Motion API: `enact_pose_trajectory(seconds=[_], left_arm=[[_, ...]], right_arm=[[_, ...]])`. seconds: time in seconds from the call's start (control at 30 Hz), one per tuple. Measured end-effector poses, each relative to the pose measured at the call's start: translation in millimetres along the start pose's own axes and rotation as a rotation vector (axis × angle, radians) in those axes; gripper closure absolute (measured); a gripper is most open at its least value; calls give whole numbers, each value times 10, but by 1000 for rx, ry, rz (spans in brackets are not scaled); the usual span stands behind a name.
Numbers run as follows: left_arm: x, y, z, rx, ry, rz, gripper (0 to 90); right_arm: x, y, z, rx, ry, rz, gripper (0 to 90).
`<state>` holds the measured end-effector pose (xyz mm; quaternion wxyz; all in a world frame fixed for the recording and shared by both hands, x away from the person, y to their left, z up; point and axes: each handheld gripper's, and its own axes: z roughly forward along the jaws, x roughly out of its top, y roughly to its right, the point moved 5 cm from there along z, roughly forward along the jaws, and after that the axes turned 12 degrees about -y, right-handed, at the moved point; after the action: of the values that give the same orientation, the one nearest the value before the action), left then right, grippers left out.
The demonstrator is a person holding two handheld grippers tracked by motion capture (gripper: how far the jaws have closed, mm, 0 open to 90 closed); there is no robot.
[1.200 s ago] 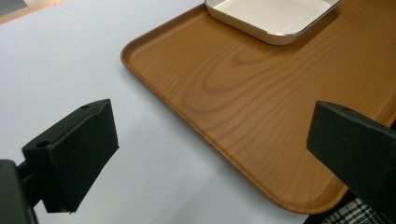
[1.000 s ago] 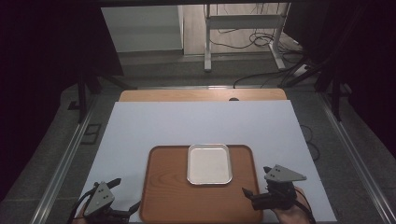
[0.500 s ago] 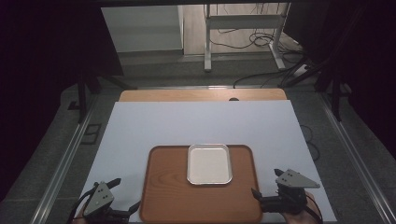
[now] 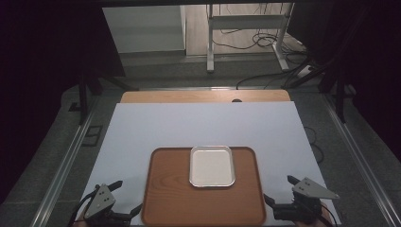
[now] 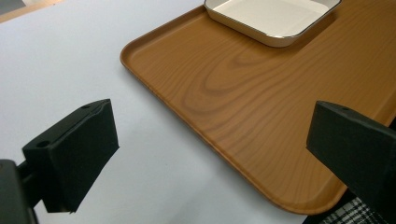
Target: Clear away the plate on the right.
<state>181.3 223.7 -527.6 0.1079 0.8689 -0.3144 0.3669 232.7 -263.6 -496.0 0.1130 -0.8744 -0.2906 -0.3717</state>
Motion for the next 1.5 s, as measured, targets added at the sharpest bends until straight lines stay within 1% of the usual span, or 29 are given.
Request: enact_pose_trajectory(seconds=[0.17, 0.53, 0.7, 0.87, 1.0, 1.3, 1.5], left_arm=[[0, -1, -1, -1, 1, -2, 19], [-1, -2, -3, -2, 3, -4, 20], [-1, -3, -3, -1, 3, -4, 20], [-1, -2, -4, -2, 4, -4, 19], [-1, -2, -3, -2, 4, -3, 20], [0, 0, -2, -2, 4, 0, 20], [8, 2, 4, -2, 4, 1, 20]], right_arm=[[-102, 49, -49, -4, 2, 22, 0], [-291, 191, -174, -36, 0, 65, 0], [-330, 237, -230, -45, 14, 78, 0], [-367, 287, -267, -52, 14, 96, 0], [-388, 312, -283, -59, 12, 99, 0], [-435, 336, -302, -68, -24, 93, 0], [-445, 343, -301, -68, -32, 95, 0]])
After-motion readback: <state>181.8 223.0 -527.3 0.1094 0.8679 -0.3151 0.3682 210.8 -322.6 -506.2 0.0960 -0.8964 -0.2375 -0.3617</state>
